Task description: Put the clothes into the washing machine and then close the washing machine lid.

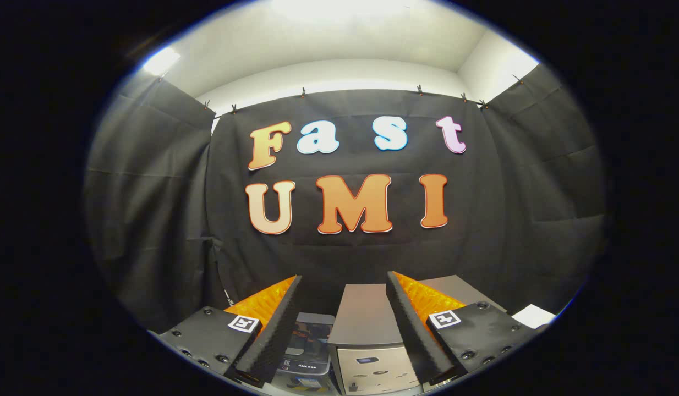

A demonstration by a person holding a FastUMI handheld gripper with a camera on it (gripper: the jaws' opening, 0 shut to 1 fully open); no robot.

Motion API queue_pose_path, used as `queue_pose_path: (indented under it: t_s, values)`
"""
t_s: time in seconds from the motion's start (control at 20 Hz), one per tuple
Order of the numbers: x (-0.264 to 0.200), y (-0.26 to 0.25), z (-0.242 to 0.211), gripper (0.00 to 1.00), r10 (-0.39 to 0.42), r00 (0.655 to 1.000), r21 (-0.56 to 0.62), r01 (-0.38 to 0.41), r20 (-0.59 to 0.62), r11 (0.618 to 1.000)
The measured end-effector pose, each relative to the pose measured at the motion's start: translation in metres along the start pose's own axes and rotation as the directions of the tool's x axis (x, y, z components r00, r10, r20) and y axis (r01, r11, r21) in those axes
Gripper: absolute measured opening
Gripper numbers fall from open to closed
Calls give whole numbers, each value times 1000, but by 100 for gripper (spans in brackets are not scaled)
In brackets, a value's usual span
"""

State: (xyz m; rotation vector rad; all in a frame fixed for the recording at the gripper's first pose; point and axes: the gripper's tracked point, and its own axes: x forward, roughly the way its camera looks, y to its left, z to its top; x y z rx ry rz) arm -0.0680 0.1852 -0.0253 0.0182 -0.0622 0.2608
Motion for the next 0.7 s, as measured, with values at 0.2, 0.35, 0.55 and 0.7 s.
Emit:
queue_pose_path:
  t_s: [0.2, 0.35, 0.55, 0.7]
  values:
    - [-36, -24, 7, 97, 0, 1000, 17, 0, 13, 1000]
    - [-61, -39, 11, 97, -4, 1000, 24, 3, 26, 1000]
    - [-72, -52, 8, 97, -26, 999, 37, 25, 33, 999]
    - [-74, -60, 8, 97, -40, 999, 32, 39, 35, 999]
